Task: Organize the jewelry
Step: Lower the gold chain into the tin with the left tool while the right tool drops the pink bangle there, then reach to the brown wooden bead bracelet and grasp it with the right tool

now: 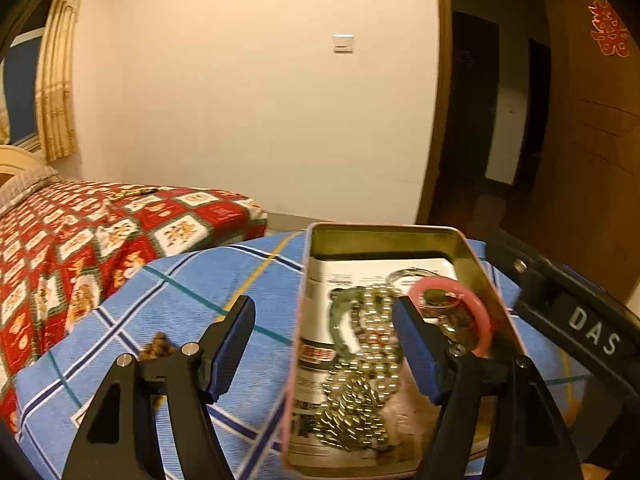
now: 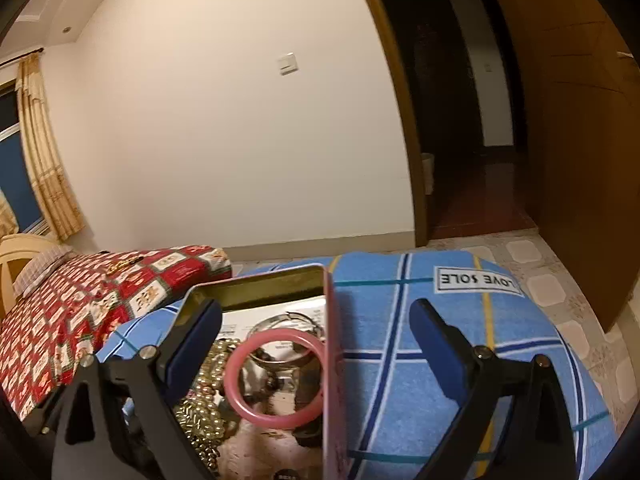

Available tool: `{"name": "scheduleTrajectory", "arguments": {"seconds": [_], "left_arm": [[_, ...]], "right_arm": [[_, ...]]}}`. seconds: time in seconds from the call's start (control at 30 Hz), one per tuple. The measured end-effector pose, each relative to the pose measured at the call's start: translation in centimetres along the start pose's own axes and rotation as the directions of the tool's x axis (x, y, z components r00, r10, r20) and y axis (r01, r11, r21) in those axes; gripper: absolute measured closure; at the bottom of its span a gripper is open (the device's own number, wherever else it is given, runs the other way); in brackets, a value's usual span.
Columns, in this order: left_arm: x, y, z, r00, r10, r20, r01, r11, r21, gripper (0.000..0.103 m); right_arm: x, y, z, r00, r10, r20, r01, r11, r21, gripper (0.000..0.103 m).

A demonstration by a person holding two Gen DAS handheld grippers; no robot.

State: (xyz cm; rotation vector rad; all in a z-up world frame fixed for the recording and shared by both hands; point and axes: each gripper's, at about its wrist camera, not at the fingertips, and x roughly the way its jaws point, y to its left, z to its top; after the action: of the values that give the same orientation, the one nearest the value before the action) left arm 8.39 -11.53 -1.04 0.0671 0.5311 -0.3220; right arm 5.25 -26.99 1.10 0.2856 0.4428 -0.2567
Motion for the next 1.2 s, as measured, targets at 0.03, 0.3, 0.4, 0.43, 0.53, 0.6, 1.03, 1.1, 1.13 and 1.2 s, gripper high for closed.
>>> {"name": "scheduleTrajectory", "arguments": {"seconds": [0.03,0.3,0.4,0.43,0.53,0.6,1.03,1.1,1.13,1.2], "left_arm": [[-0.1,0.3,0.0,1.0,0.014,0.005,-0.014,1.0,-0.002,0.032],[-0.9,2.2,-0.9,0.997,0.081,0.009,-0.081,0.996,-0.026,0.032],[-1.5,2.9,-1.2,0.997,0.082,0.008,-0.082,0.996,-0.047,0.032],[-1.8,3.2,-1.3,0.997,0.082,0.012,-0.082,0.995,-0.052,0.032],[-2.4,3.5,-1.8,0.996,0.089,0.003,-0.088,0.995,-0.056,0.032],[-2.9,3.7,-2.1,0.996,0.093,0.001,-0.093,0.994,-0.059,0.032],[-5.0,4.6,-3.7,0.995,0.1,-0.029,-0.102,0.992,-0.069,0.032],[-5.3,4.8,-3.9,0.994,0.104,-0.031,-0.106,0.992,-0.07,0.032],[-5.5,4.8,-4.1,0.994,0.107,-0.031,-0.109,0.992,-0.069,0.032],[-5.9,4.9,-4.2,0.994,0.111,-0.027,-0.112,0.991,-0.069,0.032]], "right_arm": [[0.0,0.0,-0.2,1.0,-0.015,-0.007,0.015,1.0,0.009,0.006],[-1.0,1.2,-2.0,0.997,-0.072,-0.01,0.072,0.997,-0.013,0.006],[-1.4,2.0,-2.5,0.994,-0.106,-0.005,0.105,0.993,-0.058,0.006],[-1.5,2.1,-2.6,0.995,-0.104,-0.008,0.103,0.993,-0.058,0.006],[-1.8,2.2,-3.0,0.994,-0.11,-0.012,0.109,0.993,-0.052,0.006],[-2.1,2.2,-3.3,0.994,-0.111,-0.012,0.111,0.993,-0.048,0.006],[-4.7,3.7,-4.7,0.994,-0.109,0.029,0.112,0.989,-0.095,0.006],[-5.1,3.8,-5.0,0.994,-0.104,0.028,0.107,0.99,-0.095,0.006],[-5.3,3.9,-5.1,0.994,-0.103,0.028,0.106,0.989,-0.099,0.006],[-5.7,4.2,-5.3,0.994,-0.103,0.036,0.107,0.989,-0.106,0.006]]}}
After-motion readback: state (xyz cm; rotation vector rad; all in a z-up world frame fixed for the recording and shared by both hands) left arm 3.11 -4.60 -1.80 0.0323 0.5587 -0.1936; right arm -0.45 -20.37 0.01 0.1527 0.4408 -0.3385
